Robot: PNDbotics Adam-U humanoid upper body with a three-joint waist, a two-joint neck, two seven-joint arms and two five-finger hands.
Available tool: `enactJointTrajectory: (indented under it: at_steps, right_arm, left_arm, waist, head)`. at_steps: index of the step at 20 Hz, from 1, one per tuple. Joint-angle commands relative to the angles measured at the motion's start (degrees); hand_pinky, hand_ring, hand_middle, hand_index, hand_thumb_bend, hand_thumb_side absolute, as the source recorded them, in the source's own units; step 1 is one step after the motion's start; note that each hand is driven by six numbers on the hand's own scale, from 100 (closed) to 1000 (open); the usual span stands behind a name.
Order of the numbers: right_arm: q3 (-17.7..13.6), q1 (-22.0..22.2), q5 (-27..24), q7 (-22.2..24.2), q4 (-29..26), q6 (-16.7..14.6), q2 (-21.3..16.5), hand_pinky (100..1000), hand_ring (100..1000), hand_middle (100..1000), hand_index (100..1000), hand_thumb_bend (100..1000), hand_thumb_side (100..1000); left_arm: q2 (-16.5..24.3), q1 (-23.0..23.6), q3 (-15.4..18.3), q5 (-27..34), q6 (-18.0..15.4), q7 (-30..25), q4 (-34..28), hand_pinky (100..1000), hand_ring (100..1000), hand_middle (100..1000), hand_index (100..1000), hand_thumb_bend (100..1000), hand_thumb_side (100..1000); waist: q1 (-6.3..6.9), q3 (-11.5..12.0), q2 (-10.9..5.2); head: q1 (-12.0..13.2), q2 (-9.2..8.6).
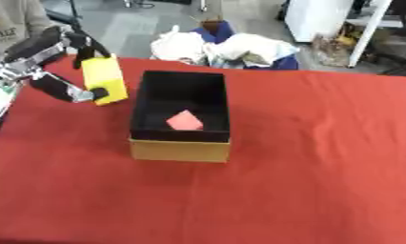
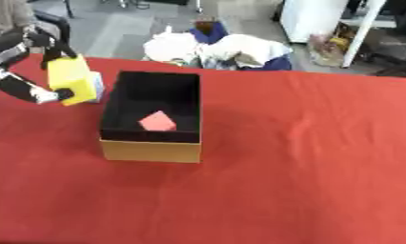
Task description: Pick up objects on the table and place them in the box.
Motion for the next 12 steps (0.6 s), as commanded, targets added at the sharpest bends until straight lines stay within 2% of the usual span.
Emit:
enactJointTrajectory:
  at_steps: [1,5,7,8,9,10,11,12]
  right_arm:
    - [-0.18,-1.0,-0.43,4.23,-0.58,-3.9,-0.98,820,719,752,948,100,457]
    - [-0.24,-1.1,-0.49,4.31,-0.6,-3.84,-0.78,820,719,752,948,100,474]
    - [-0.26,-1.16,-0.5,4.34,-0.56,-3.87,-0.71,820,719,752,948,100,480]
    - [-0.27,-1.19,-0.5,4.35,-0.52,-3.9,-0.7,821,719,752,948,100,480]
    - [-0.3,-1.19,-0.51,4.34,-0.49,-3.92,-0.68,821,719,752,948,100,481]
    - [-0.33,-1.17,-0.53,4.31,-0.48,-3.94,-0.68,821,718,751,948,100,481]
    - [-0.36,-1.15,-0.55,4.3,-0.47,-3.95,-0.66,821,718,751,948,100,483]
    - [-0.36,-1.14,-0.55,4.31,-0.45,-3.97,-0.65,821,719,751,948,100,487]
  left_arm:
    - [-0.6,-1.77,-0.31,0.47,0.57,0.18,0.54,506,300,303,708,198,100]
    - [-2.84,-2.16,-1.21,-1.25,0.17,0.14,2.23,521,324,328,722,153,100]
    - [-3.76,-2.22,-1.74,-2.67,-0.25,-0.37,2.96,541,352,355,738,139,150]
    - [-4.13,-2.24,-1.94,-3.56,-0.51,-0.74,3.27,562,384,388,754,122,249]
    - [-4.52,-2.21,-2.25,-4.67,-0.85,-1.39,3.58,567,401,405,758,124,269]
    - [-4.89,-2.19,-2.38,-5.58,-1.21,-1.8,3.84,583,440,444,771,187,286]
    - [-5.23,-2.1,-2.55,-6.36,-1.54,-2.09,4.08,596,465,470,783,118,397]
    - [-5.49,-2.01,-2.66,-6.9,-1.8,-2.24,4.28,617,508,516,793,135,443]
  waist:
    - [0.18,-0.33,-0.8]
    - [0.16,-0.94,-0.5]
    - [0.1,-1.25,-0.32]
    - [0.07,-1.37,-0.25]
    - [0.02,-1.45,-0.21]
    - [-0.02,-1.5,-0.18]
    - [-0.06,-1.53,-0.15]
    - [-0.09,-1.53,-0.12]
  head:
    - [0.38,-0.84]
    - [0.67,-1.09]
    - [0.85,-1.28]
    - [0.91,-1.34]
    - [0.95,-1.38]
    - [0.97,-1.4]
    - [1.01,-1.45]
    - [1.01,-1.47]
